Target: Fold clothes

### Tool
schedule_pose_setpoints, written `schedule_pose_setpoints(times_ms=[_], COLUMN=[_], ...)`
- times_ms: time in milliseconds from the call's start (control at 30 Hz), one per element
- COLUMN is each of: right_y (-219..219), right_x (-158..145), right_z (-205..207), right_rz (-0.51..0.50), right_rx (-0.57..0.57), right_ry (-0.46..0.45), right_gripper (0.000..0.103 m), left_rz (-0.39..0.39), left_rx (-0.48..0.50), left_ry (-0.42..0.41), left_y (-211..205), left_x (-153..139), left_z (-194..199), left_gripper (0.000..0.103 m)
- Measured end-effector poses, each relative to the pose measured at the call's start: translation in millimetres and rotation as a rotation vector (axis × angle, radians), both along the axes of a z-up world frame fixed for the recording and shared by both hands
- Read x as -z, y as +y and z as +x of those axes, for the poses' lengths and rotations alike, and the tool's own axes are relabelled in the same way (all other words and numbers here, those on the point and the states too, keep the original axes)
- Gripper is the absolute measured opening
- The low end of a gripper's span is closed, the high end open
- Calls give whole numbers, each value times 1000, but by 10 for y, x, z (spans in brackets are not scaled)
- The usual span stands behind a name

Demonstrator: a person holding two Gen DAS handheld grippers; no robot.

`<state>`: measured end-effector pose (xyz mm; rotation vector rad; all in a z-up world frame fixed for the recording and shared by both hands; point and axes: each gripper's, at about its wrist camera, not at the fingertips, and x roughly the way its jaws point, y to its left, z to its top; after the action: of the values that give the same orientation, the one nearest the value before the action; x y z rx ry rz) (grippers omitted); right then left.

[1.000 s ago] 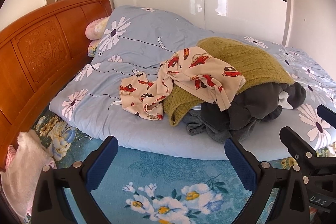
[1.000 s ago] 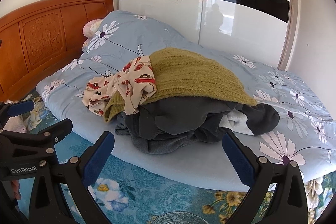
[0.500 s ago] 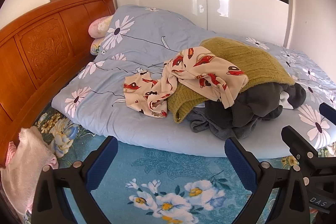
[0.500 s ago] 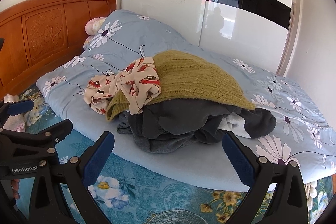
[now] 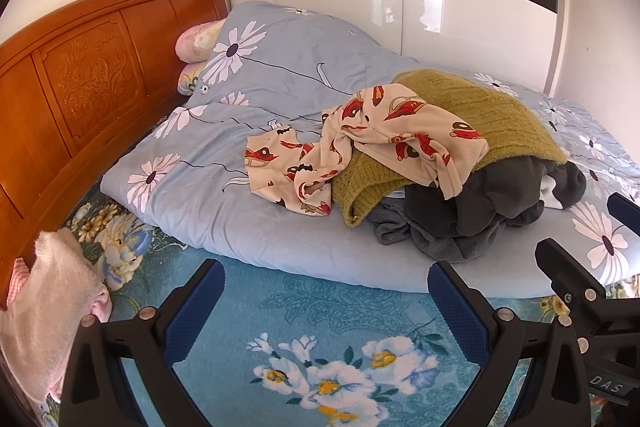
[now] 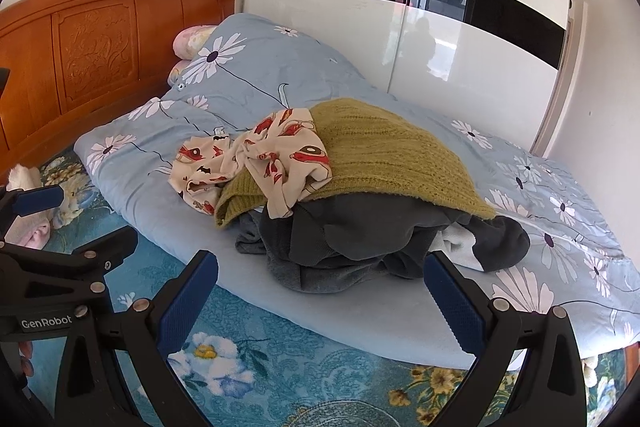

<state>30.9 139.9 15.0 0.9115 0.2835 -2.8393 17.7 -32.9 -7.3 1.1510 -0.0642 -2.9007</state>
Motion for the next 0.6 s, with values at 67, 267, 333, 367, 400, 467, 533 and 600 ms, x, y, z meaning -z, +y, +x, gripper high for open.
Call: schedule_pose_setpoints(times_ms=[67,267,333,367,400,467,533,600], right_y=[-5,-10,-11,-12,-13,-15,-18,-22], right_x=[10,45,57,63,69,79,88,97], right_z=[0,-17,-23,-26,-29,-37,-46,-56], right_rz=[0,9,12,13,15,18,21,25], right_rx=[0,-1,-1,-1,-1,-1,0,0], right_ry=[-2,-12,-15,-17,-18,-21,-24,-26], right_gripper=[103,103,103,103,103,103,103,103], left_rz=[1,11,15,16,17,18,18,18], left_rx=[-1,-1,-1,0,1,3,5,7], left_ry=[-2,-11,-15,-17,-18,-20,-22,-24], left_y=[-12,-42,-43,-42,-39,-33,-31,-33], left_x=[11,55,73,82,89,102,114,127], left_z=[0,-8,-15,-18,-24,-38,-52,-65], left_gripper=[103,103,103,103,103,103,103,103])
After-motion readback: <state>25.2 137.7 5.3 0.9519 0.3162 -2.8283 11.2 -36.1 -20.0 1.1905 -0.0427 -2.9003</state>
